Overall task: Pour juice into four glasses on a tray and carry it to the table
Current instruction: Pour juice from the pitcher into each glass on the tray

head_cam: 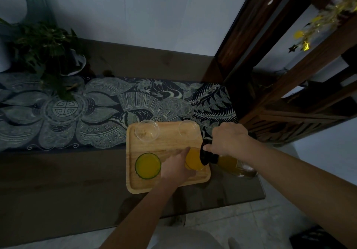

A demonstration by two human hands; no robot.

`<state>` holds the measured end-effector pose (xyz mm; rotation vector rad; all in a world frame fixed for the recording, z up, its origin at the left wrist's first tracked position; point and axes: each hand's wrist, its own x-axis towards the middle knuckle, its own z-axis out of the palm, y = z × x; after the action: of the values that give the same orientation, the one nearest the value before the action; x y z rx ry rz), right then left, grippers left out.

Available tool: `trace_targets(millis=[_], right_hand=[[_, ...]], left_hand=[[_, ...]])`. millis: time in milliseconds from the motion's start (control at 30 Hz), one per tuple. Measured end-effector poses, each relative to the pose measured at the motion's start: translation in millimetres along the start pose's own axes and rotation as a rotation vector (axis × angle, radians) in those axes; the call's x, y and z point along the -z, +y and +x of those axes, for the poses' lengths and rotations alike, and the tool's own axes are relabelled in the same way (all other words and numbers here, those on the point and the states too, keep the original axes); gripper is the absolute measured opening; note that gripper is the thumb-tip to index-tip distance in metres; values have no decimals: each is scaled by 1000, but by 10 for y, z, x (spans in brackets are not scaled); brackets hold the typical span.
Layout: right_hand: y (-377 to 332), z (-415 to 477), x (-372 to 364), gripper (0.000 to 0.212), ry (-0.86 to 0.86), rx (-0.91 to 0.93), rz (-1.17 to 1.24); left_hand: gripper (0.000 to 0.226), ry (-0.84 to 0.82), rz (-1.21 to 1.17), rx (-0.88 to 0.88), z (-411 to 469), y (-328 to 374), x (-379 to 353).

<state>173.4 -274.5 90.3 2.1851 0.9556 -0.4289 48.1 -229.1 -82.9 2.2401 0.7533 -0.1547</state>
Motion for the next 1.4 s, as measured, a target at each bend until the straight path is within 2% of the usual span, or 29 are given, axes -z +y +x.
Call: trace_targets(millis=[233,700,867,1000,1167,1233,1400], right_hand=[[-24,-8,-43,71,11,-15,15],[229,20,-442,75,37,-21,238],[373,75,-700,69,58,-11,368],[536,149,-960,75,100,53,497],[837,273,-1076,74,111,140,670],[951,352,-1079,75,129,194,692],[1202,601,-962,76,202,288,685]], left_hand=[[97,5,-14,-2,-6,5,3],[97,10,-30,-25,-7,5,4],[99,15,-61,-12,-32,11,-28],[100,22,-85,26,-40,42,-56],[116,-20,-149,76,-63,107,-47],[111,1,-210,134,-101,104,-56],[73,264,-327,268,-123,205,70]])
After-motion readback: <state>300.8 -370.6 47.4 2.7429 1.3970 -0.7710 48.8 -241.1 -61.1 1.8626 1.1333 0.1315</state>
